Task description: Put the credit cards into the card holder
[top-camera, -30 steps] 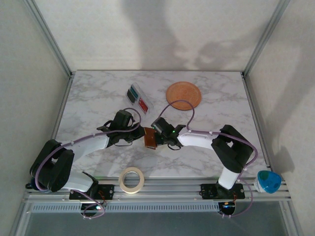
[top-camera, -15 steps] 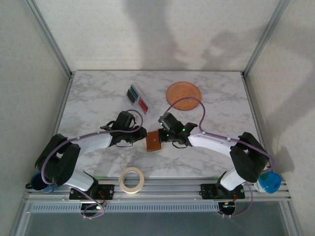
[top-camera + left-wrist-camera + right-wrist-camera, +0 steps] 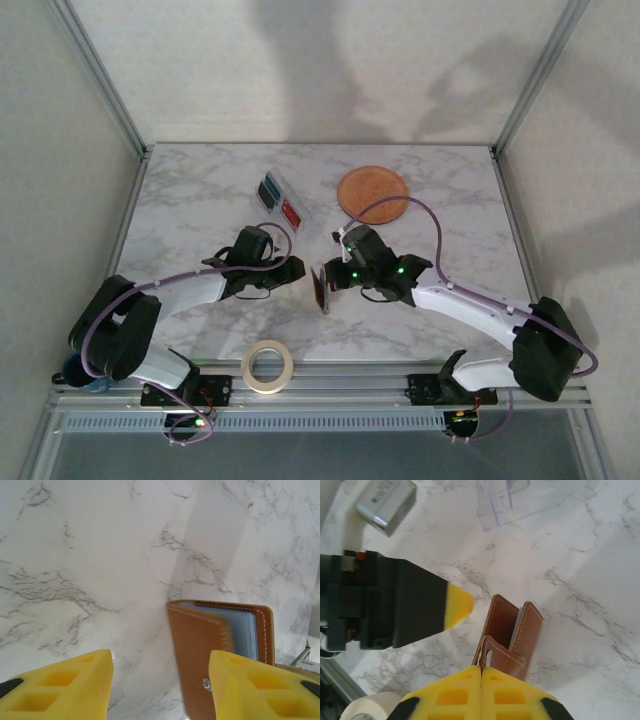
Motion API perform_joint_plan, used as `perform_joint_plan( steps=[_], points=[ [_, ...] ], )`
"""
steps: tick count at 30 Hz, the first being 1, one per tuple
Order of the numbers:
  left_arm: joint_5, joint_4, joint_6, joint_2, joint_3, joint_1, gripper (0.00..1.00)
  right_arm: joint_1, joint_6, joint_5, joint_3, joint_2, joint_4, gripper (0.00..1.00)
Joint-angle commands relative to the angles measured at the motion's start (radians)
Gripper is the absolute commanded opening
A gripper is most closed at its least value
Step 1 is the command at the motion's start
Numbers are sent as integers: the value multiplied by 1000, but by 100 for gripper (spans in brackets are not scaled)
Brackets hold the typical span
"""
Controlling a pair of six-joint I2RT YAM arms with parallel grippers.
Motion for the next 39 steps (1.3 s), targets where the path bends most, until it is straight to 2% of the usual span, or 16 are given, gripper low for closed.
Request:
perform_joint_plan(
  steps=[1,4,8,15,19,23,29,34,39],
  points=[
    [30,26,24,-27,13,3,57,-7,-36,-19,-13,-18,47,0],
    [47,19,45,7,20,3,56,-8,-28,6,-14,10,26,0],
    [44,-5,83,44,16,2,50,-22,8,59,-17,28,-34,0],
    [74,45,66,82,-6,0,47,-111,65,17,-75,2,-78,0],
    [103,42,71,112,17,-18,48,-179,80,-38,-132,-15,-75,0],
    [84,42,71,111,30,-29,49,-226,81,-157,-164,-24,-28,0],
    [32,-4,74,79,51,-24,48,-221,139,-293,-105,4,82,0],
    [10,-36,74,31,50,0,48,-193,200,-357,-35,65,160,0],
    [-6,-40,75,-14,20,23,46,-198,282,-440,-56,79,287,0]
  ],
)
